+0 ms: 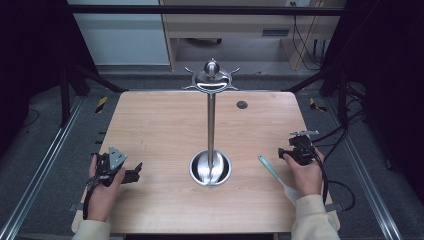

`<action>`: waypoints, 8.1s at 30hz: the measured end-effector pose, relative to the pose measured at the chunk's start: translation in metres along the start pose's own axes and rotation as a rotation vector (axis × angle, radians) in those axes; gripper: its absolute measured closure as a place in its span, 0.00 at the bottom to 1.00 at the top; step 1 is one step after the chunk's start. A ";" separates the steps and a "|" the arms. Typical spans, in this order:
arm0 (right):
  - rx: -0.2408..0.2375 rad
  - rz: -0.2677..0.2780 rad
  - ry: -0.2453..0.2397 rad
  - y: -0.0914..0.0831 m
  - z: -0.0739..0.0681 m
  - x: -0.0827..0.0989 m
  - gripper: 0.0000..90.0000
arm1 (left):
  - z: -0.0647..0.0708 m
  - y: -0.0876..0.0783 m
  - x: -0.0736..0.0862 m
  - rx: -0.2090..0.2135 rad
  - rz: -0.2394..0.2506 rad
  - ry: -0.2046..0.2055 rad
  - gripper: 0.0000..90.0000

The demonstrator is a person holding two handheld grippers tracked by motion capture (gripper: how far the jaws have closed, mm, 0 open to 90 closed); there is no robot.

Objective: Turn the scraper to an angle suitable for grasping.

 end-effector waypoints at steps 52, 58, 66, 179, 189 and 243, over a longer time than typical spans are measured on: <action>-0.223 -0.096 -0.272 0.014 -0.051 0.003 1.00 | 0.005 0.002 -0.001 0.004 -0.025 0.048 0.04; -0.217 -0.102 -0.275 0.015 -0.050 0.004 1.00 | 0.005 0.003 -0.001 0.004 -0.028 0.050 0.04; -0.302 -0.119 -0.314 0.013 -0.057 0.006 1.00 | 0.005 0.003 -0.001 0.001 -0.027 0.054 0.04; -0.362 -0.465 -0.787 -0.014 -0.106 -0.005 0.78 | 0.010 0.001 0.003 -0.007 -0.049 0.074 0.04; -0.358 -0.465 -0.785 -0.010 -0.109 -0.005 0.76 | 0.010 0.002 0.003 -0.004 -0.051 0.078 0.04; -0.384 -0.468 -0.773 -0.007 -0.104 -0.007 0.83 | 0.013 0.004 0.002 0.008 -0.073 0.112 0.04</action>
Point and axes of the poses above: each handheld gripper's, and its own axes: y roughly forward along the jaws, x roughly out of its underside, z roughly to its right, the point moved 1 cm from there along y, roughly forward along the jaws, and after that the axes turned 4 degrees about x, right-handed, at the moved point
